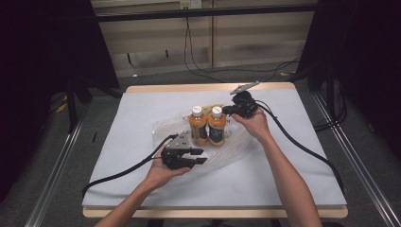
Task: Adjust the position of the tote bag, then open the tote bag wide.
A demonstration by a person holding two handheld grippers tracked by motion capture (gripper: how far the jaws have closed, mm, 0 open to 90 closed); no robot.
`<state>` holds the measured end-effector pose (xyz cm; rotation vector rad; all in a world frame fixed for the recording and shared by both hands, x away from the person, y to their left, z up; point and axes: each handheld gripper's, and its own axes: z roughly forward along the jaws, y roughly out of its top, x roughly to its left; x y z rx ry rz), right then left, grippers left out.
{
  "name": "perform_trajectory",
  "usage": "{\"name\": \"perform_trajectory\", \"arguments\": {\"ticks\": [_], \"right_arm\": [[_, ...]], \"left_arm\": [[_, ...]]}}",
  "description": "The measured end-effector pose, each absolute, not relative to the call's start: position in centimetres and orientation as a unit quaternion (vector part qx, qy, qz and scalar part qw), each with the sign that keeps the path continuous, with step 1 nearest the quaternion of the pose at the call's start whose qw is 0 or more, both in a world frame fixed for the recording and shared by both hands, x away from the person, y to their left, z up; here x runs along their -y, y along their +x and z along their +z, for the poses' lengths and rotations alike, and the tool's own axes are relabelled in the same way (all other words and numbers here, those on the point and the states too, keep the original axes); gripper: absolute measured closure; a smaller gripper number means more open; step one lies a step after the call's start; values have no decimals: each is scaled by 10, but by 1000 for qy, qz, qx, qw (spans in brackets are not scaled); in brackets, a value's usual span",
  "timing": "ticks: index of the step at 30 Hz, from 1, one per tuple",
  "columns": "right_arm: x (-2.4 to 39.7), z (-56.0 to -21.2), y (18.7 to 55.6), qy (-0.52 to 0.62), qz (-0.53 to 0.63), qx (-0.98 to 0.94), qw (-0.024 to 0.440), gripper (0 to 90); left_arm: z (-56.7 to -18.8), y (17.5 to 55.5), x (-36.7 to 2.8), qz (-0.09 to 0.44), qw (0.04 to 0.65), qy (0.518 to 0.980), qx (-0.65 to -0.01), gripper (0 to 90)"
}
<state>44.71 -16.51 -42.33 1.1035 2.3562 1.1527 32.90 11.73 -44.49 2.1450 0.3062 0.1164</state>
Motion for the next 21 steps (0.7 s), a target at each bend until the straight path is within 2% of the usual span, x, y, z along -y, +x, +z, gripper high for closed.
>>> {"name": "perform_trajectory", "arguments": {"ticks": [2, 5, 6, 7, 8, 9, 10, 11, 12, 13, 14, 15, 16, 18, 21], "right_arm": [[173, -420, 438, 381, 417, -811, 155, 845], [180, -418, 431, 378, 432, -803, 159, 819], [185, -415, 423, 379, 441, -796, 168, 727], [187, -413, 419, 377, 447, -793, 170, 687], [187, -413, 419, 377, 447, -793, 170, 687], [189, -412, 414, 376, 453, -790, 169, 636], [194, -409, 405, 376, 461, -784, 176, 521], [194, -409, 405, 376, 461, -784, 176, 521], [197, -408, 400, 376, 468, -780, 178, 483], [203, -405, 389, 376, 485, -768, 182, 396], [206, -404, 386, 380, 488, -763, 186, 348], [209, -404, 381, 384, 493, -758, 189, 311], [209, -404, 381, 384, 493, -758, 189, 311], [219, -402, 365, 386, 496, -751, 200, 231], [229, -402, 350, 390, 499, -746, 207, 191]], "left_arm": [[-442, 329, -123, 56, 478, 867, -129, 605], [-438, 331, -127, 63, 485, 861, -141, 514], [-433, 331, -134, 75, 488, 856, -153, 489], [-431, 332, -138, 83, 493, 851, -160, 451], [-431, 332, -138, 83, 493, 851, -160, 403], [-428, 333, -144, 90, 496, 846, -170, 403], [-426, 334, -152, 96, 505, 836, -189, 323], [-426, 334, -152, 96, 505, 836, -189, 291], [-424, 334, -156, 100, 504, 835, -196, 291], [-422, 334, -162, 108, 509, 830, -202, 254], [-419, 333, -169, 122, 512, 824, -210, 234], [-417, 332, -173, 126, 510, 823, -218, 210], [-417, 332, -173, 126, 510, 823, -218, 188], [-414, 328, -186, 141, 502, 824, -221, 177], [-415, 327, -196, 152, 494, 825, -228, 137]]}}
